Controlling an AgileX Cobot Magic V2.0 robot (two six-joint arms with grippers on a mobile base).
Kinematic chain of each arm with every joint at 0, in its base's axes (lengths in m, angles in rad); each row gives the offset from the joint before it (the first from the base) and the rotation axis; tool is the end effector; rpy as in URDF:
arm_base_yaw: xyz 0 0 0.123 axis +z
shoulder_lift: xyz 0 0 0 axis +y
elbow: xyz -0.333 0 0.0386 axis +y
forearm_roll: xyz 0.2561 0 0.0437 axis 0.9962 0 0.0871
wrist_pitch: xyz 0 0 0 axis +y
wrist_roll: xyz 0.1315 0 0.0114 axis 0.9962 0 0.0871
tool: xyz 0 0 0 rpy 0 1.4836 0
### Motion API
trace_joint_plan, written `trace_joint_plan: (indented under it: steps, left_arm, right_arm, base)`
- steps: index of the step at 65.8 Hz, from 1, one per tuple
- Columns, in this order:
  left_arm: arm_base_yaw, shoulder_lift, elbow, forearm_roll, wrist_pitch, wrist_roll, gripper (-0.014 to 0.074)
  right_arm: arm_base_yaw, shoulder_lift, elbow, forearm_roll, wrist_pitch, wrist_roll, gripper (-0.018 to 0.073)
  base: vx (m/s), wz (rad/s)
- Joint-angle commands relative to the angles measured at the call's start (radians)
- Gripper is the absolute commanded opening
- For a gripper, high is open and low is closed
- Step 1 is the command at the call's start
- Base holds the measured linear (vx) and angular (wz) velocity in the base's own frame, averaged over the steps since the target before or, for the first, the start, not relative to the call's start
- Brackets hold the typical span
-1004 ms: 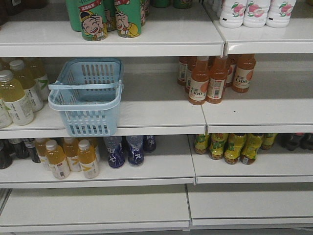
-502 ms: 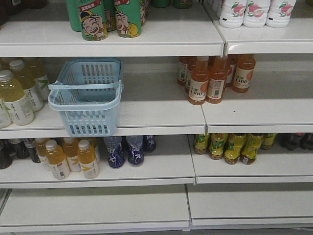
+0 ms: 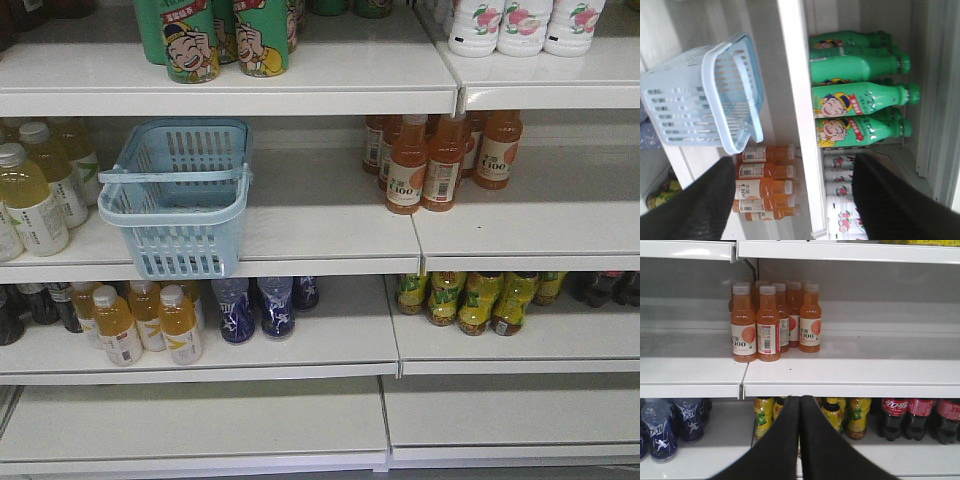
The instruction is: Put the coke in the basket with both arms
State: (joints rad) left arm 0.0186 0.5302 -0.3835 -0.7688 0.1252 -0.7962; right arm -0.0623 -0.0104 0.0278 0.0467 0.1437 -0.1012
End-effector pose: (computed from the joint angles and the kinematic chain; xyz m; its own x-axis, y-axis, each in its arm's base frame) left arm 0.1222 -0.0093 0.3108 -0.0688 -0.9976 0.0033 -0.1485 0.0069 -0.9889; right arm 0.0550 -0.0025 0.1876 -0.0765 -0.0503 -0.9958 0.0515 0.9972 -0.0543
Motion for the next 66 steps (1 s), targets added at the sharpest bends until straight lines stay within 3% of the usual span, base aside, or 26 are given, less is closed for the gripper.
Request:
trace_joint_plan:
  steps: [1,11,18,30,38,47,52,66]
  left_arm:
    - [0.002,0.042,-0.037,-0.068,-0.049,-0.006,0.0486]
    - [0.002,0.129,-0.037,-0.148,-0.05,-0.006,0.0486]
    - [0.0,0.192,-0.062,-0.16,-0.036,0.003,0.0486]
    - [-0.009,0.323,-0.205,-0.183,0.02,0.163,0.0486]
    - [-0.009,0.424,-0.285,-0.244,0.063,0.217,0.0486]
    - [-0.009,0.553,-0.363,-0.394,0.125,0.334,0.0486]
    - [-0.009,0.628,-0.406,-0.493,0.171,0.47,0.0486]
    - [-0.009,0.816,-0.495,-0.87,0.281,0.846,0.0486]
  right_arm:
    - [-0.006,-0.013,0.008,-0.001,-0.074,-0.006,-0.001]
    - [-0.006,-0.013,0.008,-0.001,-0.074,-0.006,-0.001]
    - [-0.006,-0.013,0.008,-0.001,-0.074,-0.006,-0.001]
    - [-0.006,-0.013,0.008,-0.001,-0.074,-0.006,-0.001]
    - [-0.006,-0.013,0.008,-0.001,-0.074,-0.006,-0.001]
    - [-0.006,-0.013,0.008,-0.001,-0.074,-0.006,-0.001]
    - [-0.006,-0.013,0.008,-0.001,-0.074,-0.006,-0.001]
    - [-0.006,-0.013,0.008,-0.001,-0.074,-0.006,-0.001]
  base:
    - [0.0,0.0]
    - [0.0,0.0]
    - [0.0,0.0]
    - [0.0,0.0]
    - [0.0,0.0]
    - [0.0,0.0]
    - [0.0,0.0]
    - [0.0,0.0]
